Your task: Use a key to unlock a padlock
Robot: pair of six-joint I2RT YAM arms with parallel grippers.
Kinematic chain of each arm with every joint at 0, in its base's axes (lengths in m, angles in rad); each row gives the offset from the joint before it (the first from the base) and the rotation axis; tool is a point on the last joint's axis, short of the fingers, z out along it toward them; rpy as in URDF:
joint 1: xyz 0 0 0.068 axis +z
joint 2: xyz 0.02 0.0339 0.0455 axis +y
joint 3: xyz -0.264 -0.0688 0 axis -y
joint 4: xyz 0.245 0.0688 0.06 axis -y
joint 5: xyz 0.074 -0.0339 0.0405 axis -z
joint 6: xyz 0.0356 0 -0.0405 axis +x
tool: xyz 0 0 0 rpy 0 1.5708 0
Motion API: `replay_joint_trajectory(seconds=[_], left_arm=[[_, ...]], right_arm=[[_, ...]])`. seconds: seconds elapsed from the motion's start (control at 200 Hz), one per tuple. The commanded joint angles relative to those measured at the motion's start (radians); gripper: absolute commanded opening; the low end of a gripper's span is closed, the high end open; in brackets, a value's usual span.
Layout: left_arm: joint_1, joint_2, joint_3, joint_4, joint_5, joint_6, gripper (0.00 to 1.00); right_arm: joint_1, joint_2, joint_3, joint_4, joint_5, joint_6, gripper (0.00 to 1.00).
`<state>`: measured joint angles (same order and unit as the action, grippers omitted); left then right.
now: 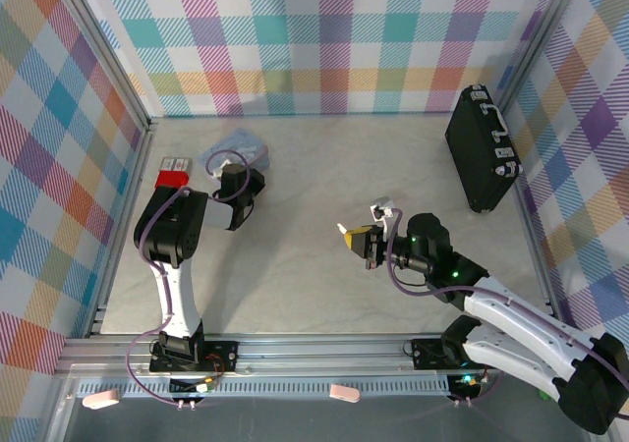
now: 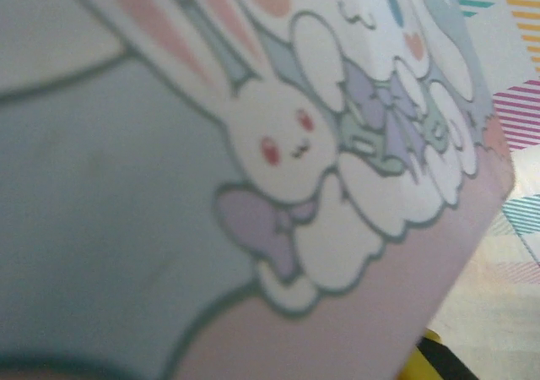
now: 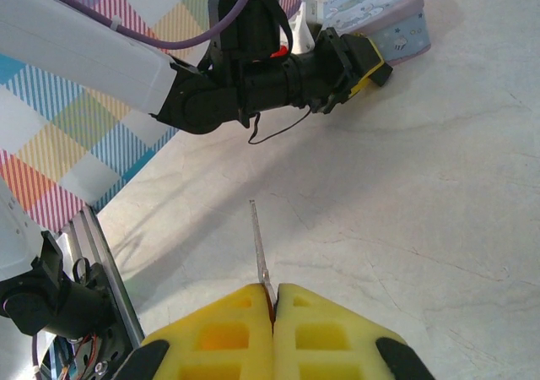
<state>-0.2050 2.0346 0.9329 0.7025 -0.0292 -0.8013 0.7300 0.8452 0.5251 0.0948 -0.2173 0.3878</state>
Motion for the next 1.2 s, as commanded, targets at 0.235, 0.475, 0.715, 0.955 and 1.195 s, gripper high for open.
replay_joint_trajectory(seconds=[0.235, 0.475, 0.715, 0.955, 1.195], left_arm=[[0.011, -0.039, 0.007, -0.123, 0.045, 0.052, 0.08], [-0.023, -0.162, 0.008, -0.371, 0.071, 0.216, 0.03], [-0.052, -0.244, -0.034, -0.434, 0.193, 0.261, 0.0], [-0.107, -0.297, -0.01, -0.539, 0.336, 0.298, 0.0], [-0.135, -0.353, -0.046, -0.579, 0.444, 0.298, 0.0]], right_arm=[[0.003, -0.005, 0.031, -0.014, 0.015, 0.025, 0.0], [0.002, 0.064, 0.054, -0.06, 0.024, 0.092, 0.0], [-0.011, 0.183, 0.039, 0.009, -0.093, 0.197, 0.0], [-0.016, 0.292, -0.002, 0.081, -0.147, 0.291, 0.0], [-0.046, 0.432, -0.031, 0.203, -0.229, 0.378, 0.0]])
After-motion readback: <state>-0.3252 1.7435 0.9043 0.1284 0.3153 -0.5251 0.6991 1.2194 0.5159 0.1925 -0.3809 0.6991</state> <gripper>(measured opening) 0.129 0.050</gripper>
